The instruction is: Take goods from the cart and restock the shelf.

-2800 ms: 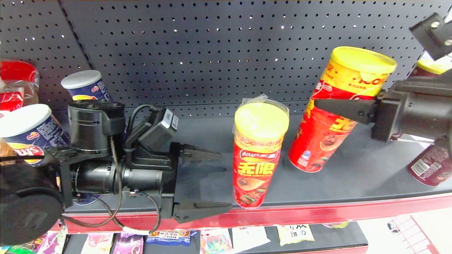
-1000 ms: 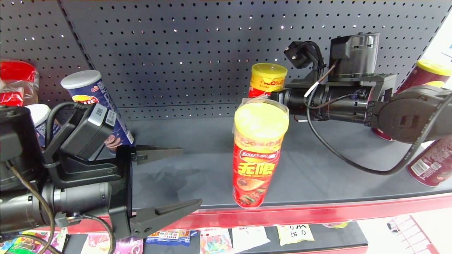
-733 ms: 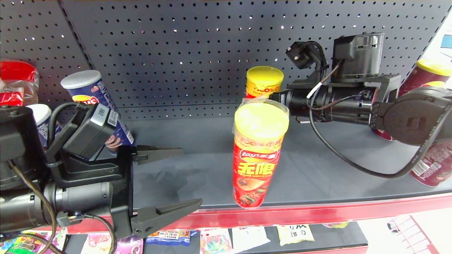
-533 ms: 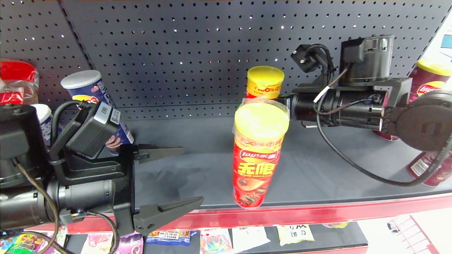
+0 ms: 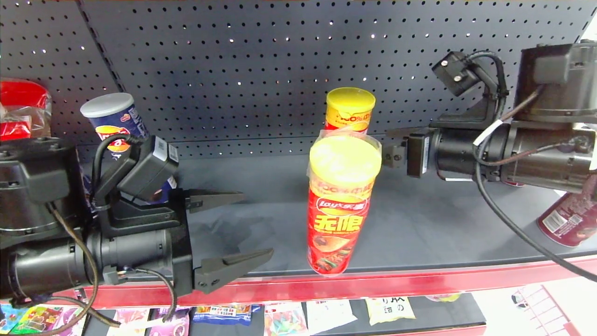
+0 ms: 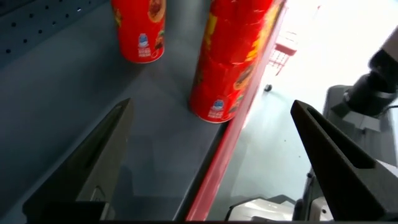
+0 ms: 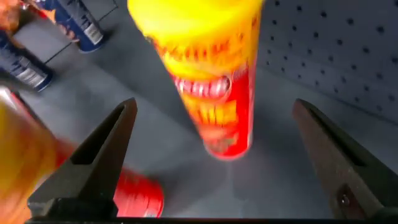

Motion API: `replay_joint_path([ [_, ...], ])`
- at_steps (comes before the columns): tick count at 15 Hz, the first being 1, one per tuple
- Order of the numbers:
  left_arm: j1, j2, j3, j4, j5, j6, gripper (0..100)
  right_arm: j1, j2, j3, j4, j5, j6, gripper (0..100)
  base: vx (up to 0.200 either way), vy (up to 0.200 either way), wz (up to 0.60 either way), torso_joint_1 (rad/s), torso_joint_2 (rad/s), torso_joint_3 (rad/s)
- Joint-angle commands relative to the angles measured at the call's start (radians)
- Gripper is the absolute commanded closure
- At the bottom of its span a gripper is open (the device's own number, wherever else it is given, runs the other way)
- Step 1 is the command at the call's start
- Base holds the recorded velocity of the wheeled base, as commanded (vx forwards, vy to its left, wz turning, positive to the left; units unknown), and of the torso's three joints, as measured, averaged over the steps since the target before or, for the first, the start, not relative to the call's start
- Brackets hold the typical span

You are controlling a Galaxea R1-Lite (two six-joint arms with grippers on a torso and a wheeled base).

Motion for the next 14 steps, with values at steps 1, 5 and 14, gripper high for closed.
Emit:
replay_joint_path([
  [1,0.0,0.019,-0.001,0.0,0.011,0.001,0,-0.004,-0.085,0.073,0.002,-0.003,0.0,0,0.0,0.0,0.0,0.0,0.0,0.0],
  [5,0.002,0.062,0.001,-0.001,0.067,0.012,0,-0.019,-0.299,0.298,0.003,-0.074,-0.003,0,0.0,0.0,0.0,0.0,0.0,0.0],
  [14,-0.001,0.161,0.002,0.0,0.14,0.147,0,-0.019,-0.566,0.438,0.008,-0.161,-0.008,0,0.0,0.0,0.0,0.0,0.0,0.0],
])
